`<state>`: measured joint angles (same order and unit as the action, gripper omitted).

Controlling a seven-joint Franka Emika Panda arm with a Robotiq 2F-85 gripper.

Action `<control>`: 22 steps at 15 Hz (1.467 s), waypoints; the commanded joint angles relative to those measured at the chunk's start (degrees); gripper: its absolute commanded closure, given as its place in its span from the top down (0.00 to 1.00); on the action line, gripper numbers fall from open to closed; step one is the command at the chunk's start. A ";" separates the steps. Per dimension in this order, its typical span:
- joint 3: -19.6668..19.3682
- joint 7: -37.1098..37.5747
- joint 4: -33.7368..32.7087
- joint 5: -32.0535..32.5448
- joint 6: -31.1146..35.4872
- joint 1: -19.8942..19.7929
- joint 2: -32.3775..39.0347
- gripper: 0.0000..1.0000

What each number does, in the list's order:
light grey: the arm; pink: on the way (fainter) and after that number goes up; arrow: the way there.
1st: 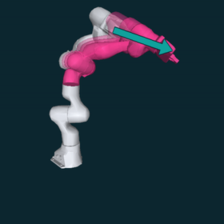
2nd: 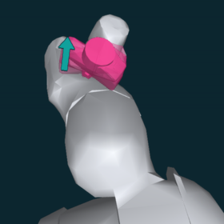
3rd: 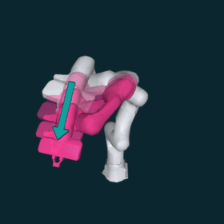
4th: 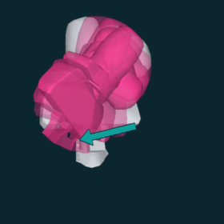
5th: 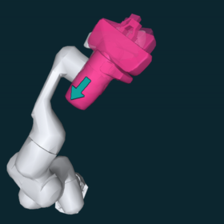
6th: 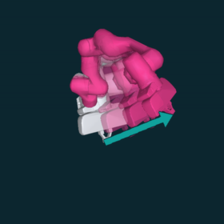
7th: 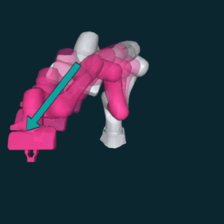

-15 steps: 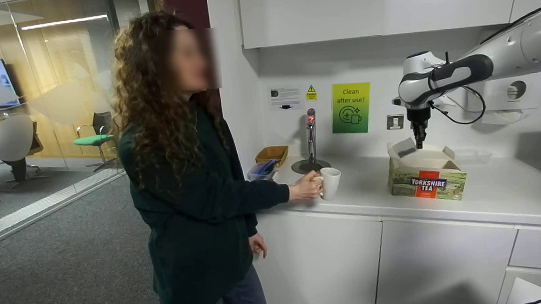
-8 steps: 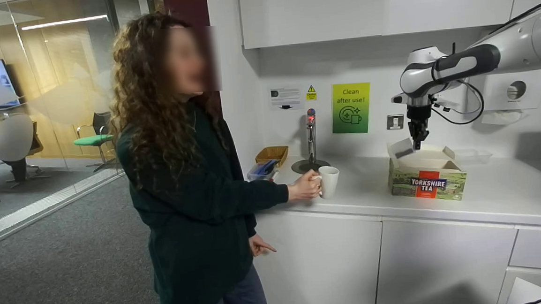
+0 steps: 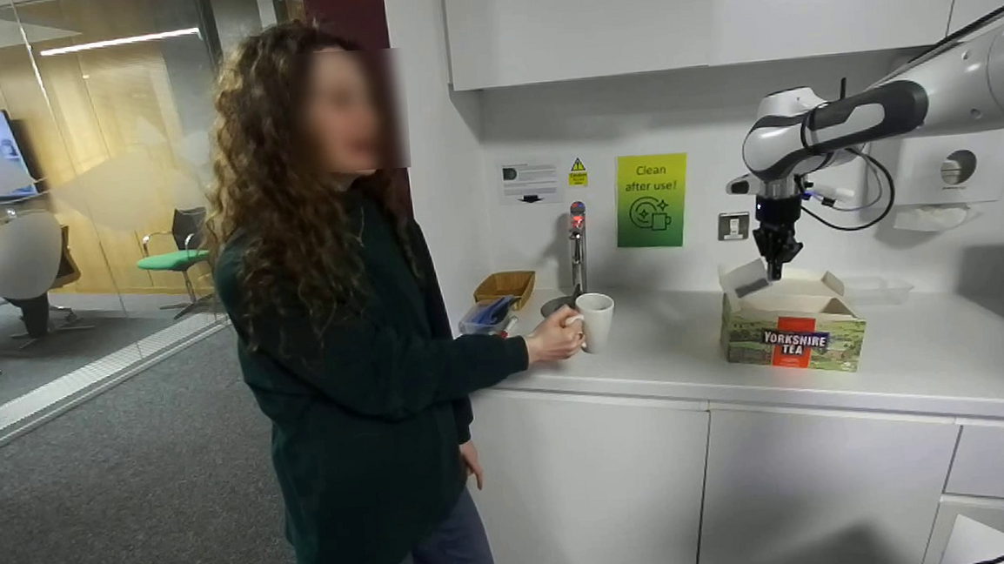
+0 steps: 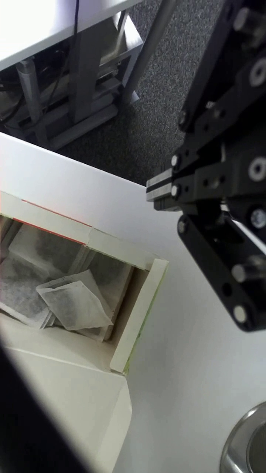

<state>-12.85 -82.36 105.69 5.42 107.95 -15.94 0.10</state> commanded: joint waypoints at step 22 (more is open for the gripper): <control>0.37 -7.65 0.19 -6.79 -0.22 3.99 -4.65 0.00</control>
<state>-12.46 -88.99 104.96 0.34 107.95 -12.51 -2.43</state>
